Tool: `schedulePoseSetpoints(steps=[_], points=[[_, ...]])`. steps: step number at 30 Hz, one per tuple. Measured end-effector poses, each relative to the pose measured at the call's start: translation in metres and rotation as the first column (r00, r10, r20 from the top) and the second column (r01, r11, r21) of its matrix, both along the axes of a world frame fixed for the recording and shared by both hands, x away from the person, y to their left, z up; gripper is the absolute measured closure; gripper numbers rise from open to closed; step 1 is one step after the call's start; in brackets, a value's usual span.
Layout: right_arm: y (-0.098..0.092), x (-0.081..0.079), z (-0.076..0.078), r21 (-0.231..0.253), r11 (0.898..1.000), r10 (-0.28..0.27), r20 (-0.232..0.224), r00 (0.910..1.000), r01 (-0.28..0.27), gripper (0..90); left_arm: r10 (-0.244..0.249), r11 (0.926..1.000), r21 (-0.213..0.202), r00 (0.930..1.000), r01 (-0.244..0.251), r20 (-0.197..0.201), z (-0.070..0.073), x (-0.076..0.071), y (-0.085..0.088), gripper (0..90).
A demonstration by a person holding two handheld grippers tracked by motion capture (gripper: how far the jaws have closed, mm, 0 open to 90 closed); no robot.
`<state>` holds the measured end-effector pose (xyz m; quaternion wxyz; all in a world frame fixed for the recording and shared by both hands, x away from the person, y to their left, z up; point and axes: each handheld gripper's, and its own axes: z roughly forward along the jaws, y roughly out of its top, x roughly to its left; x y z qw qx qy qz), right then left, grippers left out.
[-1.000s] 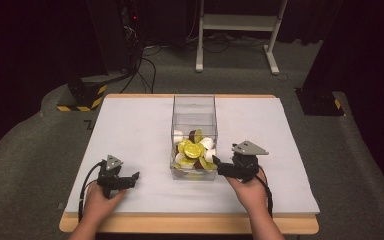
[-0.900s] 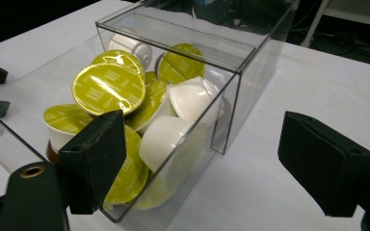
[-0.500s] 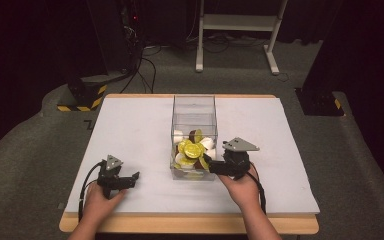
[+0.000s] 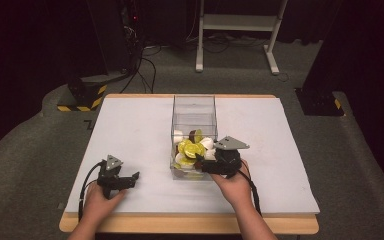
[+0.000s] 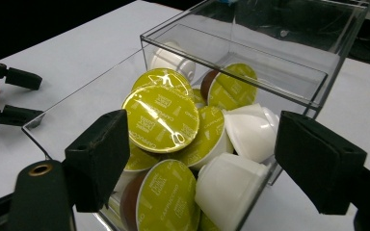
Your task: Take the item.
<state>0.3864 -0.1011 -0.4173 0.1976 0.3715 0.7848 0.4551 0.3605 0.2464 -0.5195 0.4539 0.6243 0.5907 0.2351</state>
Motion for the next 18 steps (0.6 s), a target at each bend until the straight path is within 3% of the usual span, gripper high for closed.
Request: schedulePoseSetpoints(steps=[18], points=[[0.027,0.015,-0.004,-0.027,0.999,0.023,-0.043,0.9988,-0.024,20.1,0.002,1.0000,-0.004,1.0000,-0.002,0.001,0.000,0.000,0.000,14.4]])
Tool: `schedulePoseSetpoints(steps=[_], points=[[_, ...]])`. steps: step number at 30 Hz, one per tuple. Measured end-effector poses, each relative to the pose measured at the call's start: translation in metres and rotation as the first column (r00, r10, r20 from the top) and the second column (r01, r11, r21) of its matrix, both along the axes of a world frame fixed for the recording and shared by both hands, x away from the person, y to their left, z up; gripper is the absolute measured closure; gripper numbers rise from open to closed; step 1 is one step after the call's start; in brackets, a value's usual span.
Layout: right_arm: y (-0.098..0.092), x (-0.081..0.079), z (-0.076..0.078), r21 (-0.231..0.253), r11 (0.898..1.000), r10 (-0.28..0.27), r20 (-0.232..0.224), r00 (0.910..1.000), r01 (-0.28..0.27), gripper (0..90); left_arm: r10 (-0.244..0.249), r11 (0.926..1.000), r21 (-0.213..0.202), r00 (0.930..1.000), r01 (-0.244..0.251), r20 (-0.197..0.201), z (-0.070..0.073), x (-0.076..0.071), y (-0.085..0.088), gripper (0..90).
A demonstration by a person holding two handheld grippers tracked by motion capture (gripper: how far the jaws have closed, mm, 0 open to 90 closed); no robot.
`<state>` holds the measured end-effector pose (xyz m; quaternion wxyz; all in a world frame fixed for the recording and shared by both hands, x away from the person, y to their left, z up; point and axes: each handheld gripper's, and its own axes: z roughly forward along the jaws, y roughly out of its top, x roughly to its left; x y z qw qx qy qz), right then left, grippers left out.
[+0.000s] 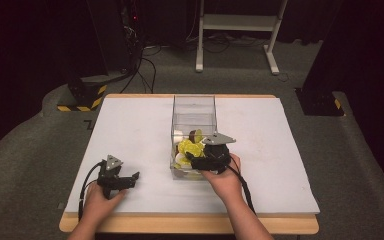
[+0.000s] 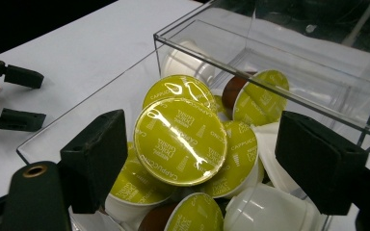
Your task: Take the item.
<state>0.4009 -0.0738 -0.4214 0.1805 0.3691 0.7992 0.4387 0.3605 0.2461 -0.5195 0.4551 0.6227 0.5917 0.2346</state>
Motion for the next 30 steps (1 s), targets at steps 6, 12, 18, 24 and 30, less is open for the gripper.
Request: schedulePoseSetpoints(steps=[6,12,18,24,30], points=[[0.004,0.002,-0.003,-0.013,1.000,0.018,-0.011,0.9998,-0.018,24.5,0.000,1.0000,0.000,1.0000,0.000,0.000,0.000,0.000,0.000,14.4],[0.011,0.004,-0.007,-0.037,0.999,0.038,-0.021,0.9991,-0.039,27.8,-0.003,1.0000,0.004,1.0000,0.003,-0.001,0.000,0.000,0.000,14.4],[0.013,0.007,-0.010,-0.042,0.998,0.046,-0.050,0.9977,-0.048,31.4,-0.001,1.0000,0.003,1.0000,0.001,0.001,0.000,0.000,0.000,14.4],[0.014,0.008,-0.011,-0.056,0.997,0.059,-0.048,0.9971,-0.061,32.8,-0.001,1.0000,0.002,1.0000,0.001,0.001,0.000,0.000,0.000,14.4],[0.014,0.008,-0.012,-0.049,0.997,0.061,-0.059,0.9964,-0.064,36.5,0.004,1.0000,-0.004,1.0000,-0.004,0.006,0.000,0.000,0.000,14.4]])
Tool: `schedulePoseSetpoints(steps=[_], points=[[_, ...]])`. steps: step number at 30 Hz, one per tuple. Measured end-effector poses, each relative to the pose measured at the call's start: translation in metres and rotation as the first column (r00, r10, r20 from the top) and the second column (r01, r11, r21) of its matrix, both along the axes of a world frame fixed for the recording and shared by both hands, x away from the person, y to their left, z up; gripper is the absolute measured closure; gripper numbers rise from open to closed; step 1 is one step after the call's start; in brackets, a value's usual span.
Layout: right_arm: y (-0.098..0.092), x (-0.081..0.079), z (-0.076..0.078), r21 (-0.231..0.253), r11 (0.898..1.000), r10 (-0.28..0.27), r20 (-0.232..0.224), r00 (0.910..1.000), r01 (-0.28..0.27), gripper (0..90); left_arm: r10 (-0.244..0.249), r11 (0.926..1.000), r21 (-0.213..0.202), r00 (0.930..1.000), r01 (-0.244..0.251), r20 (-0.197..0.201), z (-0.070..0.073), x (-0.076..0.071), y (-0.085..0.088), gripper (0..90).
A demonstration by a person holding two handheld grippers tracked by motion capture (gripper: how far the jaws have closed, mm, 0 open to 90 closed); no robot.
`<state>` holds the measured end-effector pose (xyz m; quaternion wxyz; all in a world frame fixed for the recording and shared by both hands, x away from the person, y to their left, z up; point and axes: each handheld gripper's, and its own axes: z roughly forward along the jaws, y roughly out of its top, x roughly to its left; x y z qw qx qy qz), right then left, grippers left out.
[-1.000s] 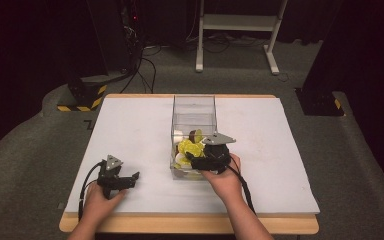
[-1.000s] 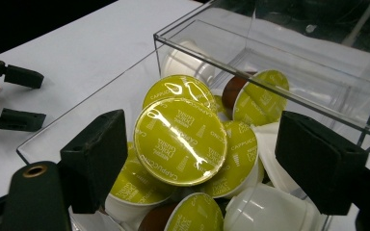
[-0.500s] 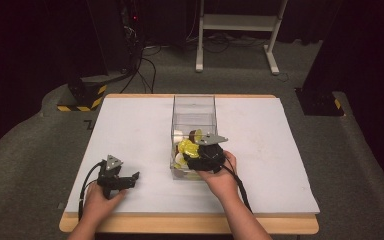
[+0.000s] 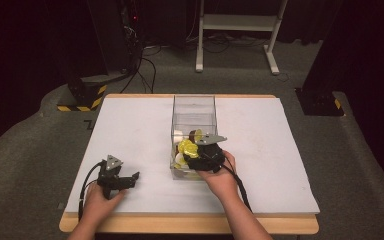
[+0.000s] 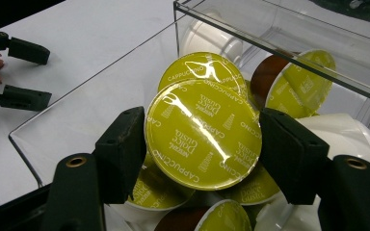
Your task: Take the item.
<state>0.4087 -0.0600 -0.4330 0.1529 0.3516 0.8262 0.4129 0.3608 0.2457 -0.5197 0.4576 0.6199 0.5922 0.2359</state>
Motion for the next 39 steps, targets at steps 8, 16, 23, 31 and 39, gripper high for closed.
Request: schedulePoseSetpoints(steps=[8,16,23,31,39], points=[[-0.003,-0.002,0.001,0.019,1.000,-0.007,0.018,0.9998,0.006,38.4,-0.003,1.0000,0.005,1.0000,0.003,-0.004,0.000,0.000,0.000,14.5],[-0.008,-0.009,0.009,0.066,0.998,-0.013,0.061,0.9980,0.009,38.5,-0.003,1.0000,0.004,1.0000,0.003,-0.003,0.000,0.000,0.000,14.4],[-0.009,-0.018,0.014,0.072,0.997,-0.012,0.127,0.9919,0.003,38.6,-0.005,1.0000,0.007,1.0000,0.005,-0.005,0.000,0.000,0.001,14.4],[-0.013,-0.021,0.017,0.086,0.996,-0.016,0.148,0.9888,0.003,38.6,-0.001,1.0000,0.001,1.0000,0.001,0.000,0.000,0.000,0.000,14.4],[-0.016,-0.023,0.020,0.103,0.995,-0.018,0.167,0.9858,0.001,38.6,-0.003,1.0000,0.005,1.0000,0.003,-0.003,0.000,0.000,0.000,14.4]])
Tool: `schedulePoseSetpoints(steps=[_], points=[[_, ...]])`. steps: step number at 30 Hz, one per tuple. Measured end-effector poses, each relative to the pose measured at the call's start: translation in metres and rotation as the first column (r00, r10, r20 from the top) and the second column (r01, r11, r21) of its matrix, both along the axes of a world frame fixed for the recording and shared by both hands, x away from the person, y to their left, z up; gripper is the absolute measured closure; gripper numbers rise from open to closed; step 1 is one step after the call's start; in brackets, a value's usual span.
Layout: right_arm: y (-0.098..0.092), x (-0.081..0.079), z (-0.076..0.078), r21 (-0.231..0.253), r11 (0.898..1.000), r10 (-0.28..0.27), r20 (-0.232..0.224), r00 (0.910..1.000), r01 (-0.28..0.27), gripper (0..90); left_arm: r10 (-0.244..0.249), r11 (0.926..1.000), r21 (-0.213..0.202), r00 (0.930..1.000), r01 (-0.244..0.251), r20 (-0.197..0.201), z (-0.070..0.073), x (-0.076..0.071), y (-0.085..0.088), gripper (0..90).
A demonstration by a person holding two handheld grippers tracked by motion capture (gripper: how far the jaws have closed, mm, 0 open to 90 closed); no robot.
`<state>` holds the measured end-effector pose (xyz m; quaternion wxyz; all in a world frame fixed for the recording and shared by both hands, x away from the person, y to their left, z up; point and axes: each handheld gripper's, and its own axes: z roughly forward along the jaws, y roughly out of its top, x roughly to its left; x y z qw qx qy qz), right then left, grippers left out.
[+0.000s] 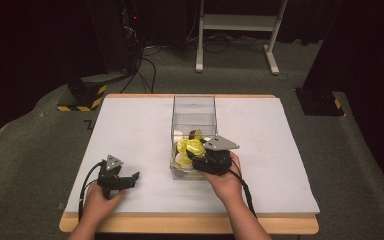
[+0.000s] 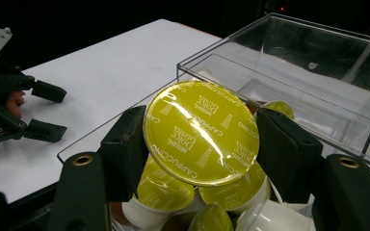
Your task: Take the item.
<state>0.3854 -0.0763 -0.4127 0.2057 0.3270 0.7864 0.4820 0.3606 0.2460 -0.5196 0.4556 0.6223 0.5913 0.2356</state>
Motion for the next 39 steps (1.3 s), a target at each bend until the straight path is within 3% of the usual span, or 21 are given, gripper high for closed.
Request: schedulePoseSetpoints(steps=[13,22,39], points=[[-0.010,-0.003,0.006,0.018,1.000,-0.008,0.017,0.9998,0.007,38.7,0.002,1.0000,-0.004,1.0000,-0.002,0.002,0.000,0.000,0.000,14.4],[-0.013,-0.003,0.005,-0.003,1.000,-0.029,0.022,0.9994,0.029,38.7,0.002,1.0000,-0.004,1.0000,-0.002,0.002,0.000,0.000,0.000,14.4],[-0.027,-0.005,0.003,0.002,0.998,-0.061,0.009,0.9981,0.061,38.7,0.004,1.0000,-0.008,1.0000,-0.004,0.001,0.000,0.000,0.000,14.4]])
